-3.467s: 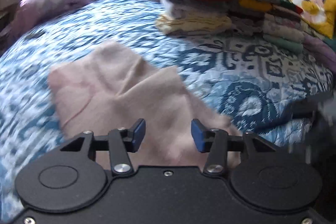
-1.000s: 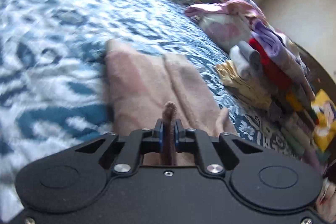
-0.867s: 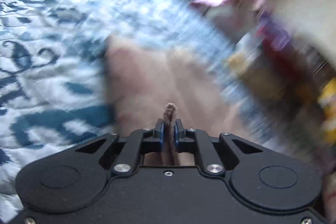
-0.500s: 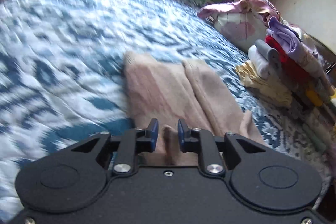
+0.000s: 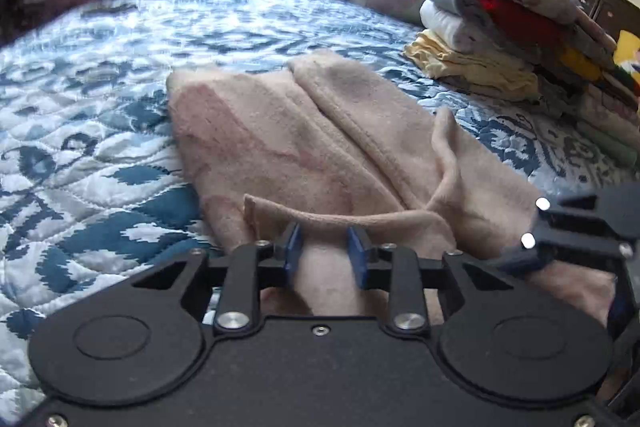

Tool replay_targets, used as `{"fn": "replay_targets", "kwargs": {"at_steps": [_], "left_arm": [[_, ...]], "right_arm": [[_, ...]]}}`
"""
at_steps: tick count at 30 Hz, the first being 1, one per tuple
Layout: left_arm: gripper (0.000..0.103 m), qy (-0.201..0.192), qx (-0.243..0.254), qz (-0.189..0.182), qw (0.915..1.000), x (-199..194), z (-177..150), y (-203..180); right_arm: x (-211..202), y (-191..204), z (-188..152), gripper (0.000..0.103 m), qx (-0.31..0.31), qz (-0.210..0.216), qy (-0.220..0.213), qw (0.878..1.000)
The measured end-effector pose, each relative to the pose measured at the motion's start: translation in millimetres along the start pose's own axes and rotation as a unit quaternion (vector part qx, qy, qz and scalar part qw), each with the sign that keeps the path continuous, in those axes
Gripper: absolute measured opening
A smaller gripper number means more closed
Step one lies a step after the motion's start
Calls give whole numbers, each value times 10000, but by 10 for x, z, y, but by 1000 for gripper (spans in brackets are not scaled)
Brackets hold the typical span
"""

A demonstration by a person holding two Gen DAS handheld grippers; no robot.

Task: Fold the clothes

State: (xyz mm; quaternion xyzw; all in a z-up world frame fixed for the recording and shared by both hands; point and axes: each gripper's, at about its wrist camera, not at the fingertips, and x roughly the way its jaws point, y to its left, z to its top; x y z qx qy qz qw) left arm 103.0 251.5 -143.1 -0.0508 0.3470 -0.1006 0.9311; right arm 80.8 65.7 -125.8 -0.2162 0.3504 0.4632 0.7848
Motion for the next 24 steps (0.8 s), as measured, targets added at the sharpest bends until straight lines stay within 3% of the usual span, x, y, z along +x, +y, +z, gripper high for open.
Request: {"fn": "replay_targets", "kwargs": {"at_steps": [3, 6, 7, 8, 12, 15, 19, 22, 24], "left_arm": [[29, 0, 173, 202, 9996, 28, -3, -88], [28, 87, 339, 424, 9985, -94, 78, -183], [28, -12, 417, 360, 9985, -249, 79, -243], [28, -111, 496, 295, 9983, -404, 81, -303], [28, -148, 682, 12, 9976, -677, -54, -525], [28, -62, 418, 110, 9990, -723, -77, -539], [30, 53, 67, 240, 9997, -784, -108, -557], [69, 137, -201, 337, 9991, -832, -132, -571], [69, 87, -771, 368, 9963, -1042, -215, -529]], "right_arm": [[55, -170, -71, 77, 487, 256, -42, 9985], [-16, -158, -13, 73, 300, 178, 1, 9994], [-134, -108, -1, 68, 155, 16, -101, 9998], [-273, -46, 1, 56, -8, -169, -252, 9995], [-649, 306, -182, 54, -503, -44, -715, 9962], [-466, 579, -425, 51, -695, 80, -375, 9968], [-477, 578, -505, 50, -410, 7, -370, 9985], [-881, 514, -550, 50, -498, -159, -465, 9975], [-1250, 351, -676, 59, -193, -197, -658, 9974]]}}
